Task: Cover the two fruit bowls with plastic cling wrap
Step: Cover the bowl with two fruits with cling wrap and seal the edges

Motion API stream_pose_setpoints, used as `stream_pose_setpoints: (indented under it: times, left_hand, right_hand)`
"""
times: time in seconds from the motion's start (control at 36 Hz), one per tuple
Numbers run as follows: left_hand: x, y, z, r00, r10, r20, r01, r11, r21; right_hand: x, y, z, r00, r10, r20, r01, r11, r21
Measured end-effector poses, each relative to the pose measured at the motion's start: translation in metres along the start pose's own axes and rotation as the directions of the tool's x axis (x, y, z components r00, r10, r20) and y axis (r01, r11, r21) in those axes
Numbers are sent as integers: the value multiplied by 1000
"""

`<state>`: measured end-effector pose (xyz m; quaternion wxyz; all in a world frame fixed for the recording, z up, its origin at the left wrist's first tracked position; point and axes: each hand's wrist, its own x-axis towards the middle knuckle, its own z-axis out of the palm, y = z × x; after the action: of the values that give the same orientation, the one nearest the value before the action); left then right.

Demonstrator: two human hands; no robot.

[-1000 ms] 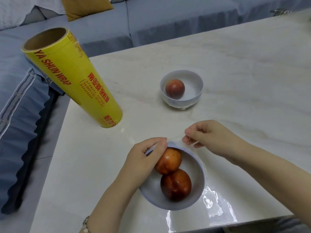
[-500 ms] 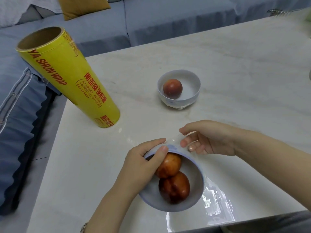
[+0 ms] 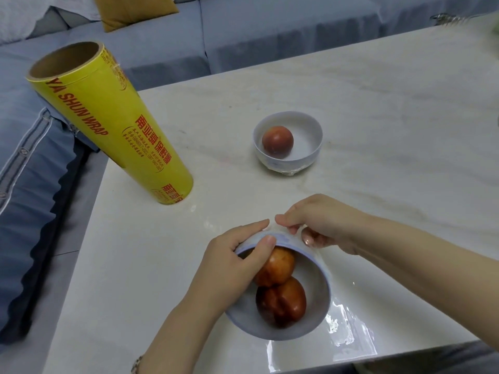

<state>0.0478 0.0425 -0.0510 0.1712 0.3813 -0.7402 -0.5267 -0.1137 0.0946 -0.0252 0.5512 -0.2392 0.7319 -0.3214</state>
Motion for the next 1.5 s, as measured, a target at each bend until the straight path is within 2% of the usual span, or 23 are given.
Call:
stream_pose_setpoints:
  times: [0.17,0.31,0.44,0.53,0.58,0.64,0.69,0.78,0.83,0.97,1.03,1.14,1.19,1.33,1.42,1.5]
  left_hand:
    - [2,1,0,996,80,45,-79,997,-12]
    - [7,1,3,989,135,59,-136,990,24]
    - [4,-6,-1,993,96,68,-94,995,-26]
    - [2,-7,-2,995,82,62,-80,996,-35]
    - [3,-6,-3,996,70,56,-68,997,-39]
    - [5,-5,-2,996,57,61,-56,998,-30]
    - [6,-4,-2,996,57,72,-56,998,-18]
    - [9,-3,-1,995,65,69,-65,998,-4]
    - [9,-3,0,997,54,55,-54,999,3]
    - [11,-2,-1,1000,-28,7,28,1000,-7]
    - [11,-3,-3,994,-84,-77,78,994,-71]
    - [5,-3,-3,943,-238,-233,189,959,-213]
    - [1,-4,1,911,-317,-264,243,929,-280]
    - [-4,-5,14,869,-429,-247,318,866,-385]
    - [-4,-8,17,887,-414,-206,311,864,-397]
    - [3,-3,13,926,-347,-148,271,885,-379]
  right_hand:
    - [3,9,7,996,-42,-82,42,999,-8]
    - [11,17,10,975,-134,-178,126,990,-59]
    - [15,33,4,990,-42,-133,40,999,-17]
    - [11,48,0,992,-20,-121,30,996,84]
    - [5,49,-4,974,-109,-197,144,975,171]
    - [-3,45,-7,928,-275,-251,320,933,162]
    - [-16,38,-6,893,-397,-210,429,893,137]
    - [-27,39,3,889,-455,-61,455,890,-5]
    - [-27,44,8,882,-469,-46,465,882,-76]
    - [-23,52,5,932,-351,-87,352,936,-8]
    - [-22,59,3,950,-302,-85,305,952,20]
    - [-23,62,-2,964,-259,-59,266,928,260]
    - [-20,59,-5,954,-283,-102,299,923,243]
    - [-15,49,-14,955,-267,-129,285,945,159]
    - [-14,45,-20,971,-215,-103,232,954,192]
    - [-13,42,-23,982,-173,-74,183,971,154]
